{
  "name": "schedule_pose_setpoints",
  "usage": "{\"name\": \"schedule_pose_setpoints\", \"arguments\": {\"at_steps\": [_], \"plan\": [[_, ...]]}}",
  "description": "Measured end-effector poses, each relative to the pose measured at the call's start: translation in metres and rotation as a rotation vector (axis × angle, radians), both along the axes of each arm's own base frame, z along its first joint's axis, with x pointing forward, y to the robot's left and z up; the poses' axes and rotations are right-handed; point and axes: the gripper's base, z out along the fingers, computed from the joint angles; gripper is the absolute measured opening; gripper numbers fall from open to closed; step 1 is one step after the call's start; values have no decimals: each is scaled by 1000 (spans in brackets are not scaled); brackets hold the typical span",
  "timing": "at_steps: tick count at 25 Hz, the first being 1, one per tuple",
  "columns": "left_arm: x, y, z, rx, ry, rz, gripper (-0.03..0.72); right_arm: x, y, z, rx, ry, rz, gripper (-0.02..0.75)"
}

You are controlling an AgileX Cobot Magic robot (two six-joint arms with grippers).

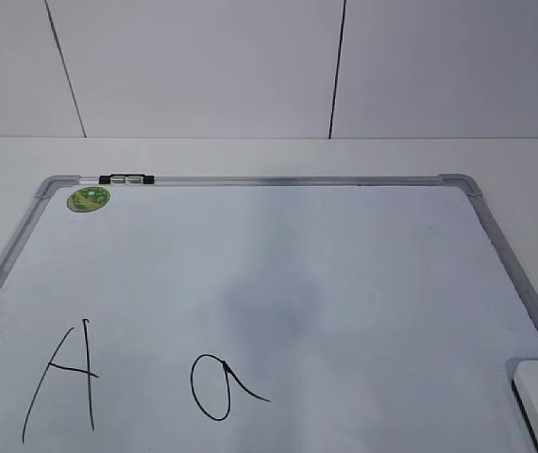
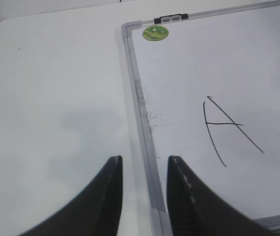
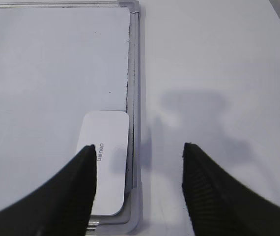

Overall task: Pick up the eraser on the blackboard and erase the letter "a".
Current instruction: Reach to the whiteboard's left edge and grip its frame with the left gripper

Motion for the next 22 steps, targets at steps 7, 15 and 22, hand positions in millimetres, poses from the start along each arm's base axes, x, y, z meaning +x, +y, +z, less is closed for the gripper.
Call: {"name": "schedule_pose_setpoints", "arguments": {"at_steps": [7,15,22], "plan": [[0,0,0,0,0,0,235,0,0,0,0,0,0,433],[0,0,0,0,0,0,235,0,0,0,14,-1,-8,433],[0,0,0,0,0,0,235,4,0,7,49,88,-27,433]]}}
